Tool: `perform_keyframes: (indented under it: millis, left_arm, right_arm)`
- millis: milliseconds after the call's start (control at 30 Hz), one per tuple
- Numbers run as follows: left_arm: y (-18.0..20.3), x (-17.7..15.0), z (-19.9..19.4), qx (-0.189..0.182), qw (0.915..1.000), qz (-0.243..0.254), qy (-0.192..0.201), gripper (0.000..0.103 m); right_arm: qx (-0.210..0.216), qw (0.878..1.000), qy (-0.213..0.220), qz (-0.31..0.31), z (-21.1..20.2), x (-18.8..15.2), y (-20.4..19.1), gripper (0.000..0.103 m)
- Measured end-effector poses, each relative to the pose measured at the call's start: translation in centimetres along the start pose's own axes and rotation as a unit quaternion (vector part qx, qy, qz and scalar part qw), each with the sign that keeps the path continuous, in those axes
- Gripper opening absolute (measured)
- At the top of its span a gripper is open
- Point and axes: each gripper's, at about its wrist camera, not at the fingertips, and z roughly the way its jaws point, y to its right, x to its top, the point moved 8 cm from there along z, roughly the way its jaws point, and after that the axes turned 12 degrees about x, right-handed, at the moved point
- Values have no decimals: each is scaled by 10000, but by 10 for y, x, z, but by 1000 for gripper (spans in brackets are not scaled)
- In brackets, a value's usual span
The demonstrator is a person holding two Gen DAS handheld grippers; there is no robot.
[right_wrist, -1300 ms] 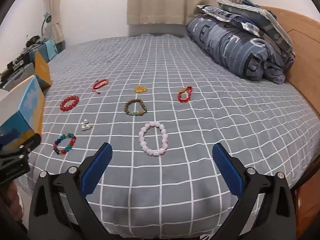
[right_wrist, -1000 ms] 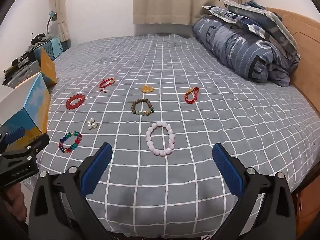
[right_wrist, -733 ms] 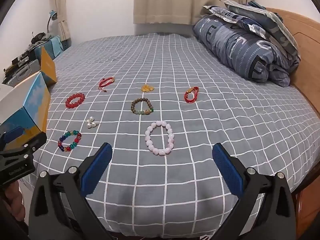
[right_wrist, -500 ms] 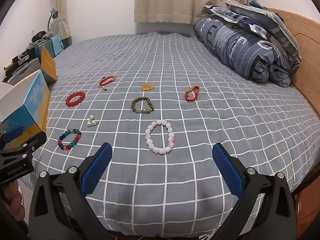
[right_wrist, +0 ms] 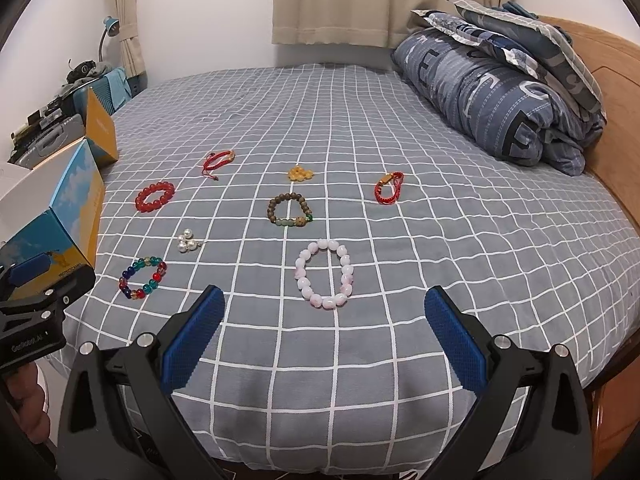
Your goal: Organize jewelry
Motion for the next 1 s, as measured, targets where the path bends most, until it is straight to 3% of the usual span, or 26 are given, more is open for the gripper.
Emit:
perform_keyframes:
  millis: [1000]
  left_arm:
    - [3,-6,0,-70,9999,-11,-95,97]
  right_arm:
    - [7,10000,-22,-36,0,0,-1,97]
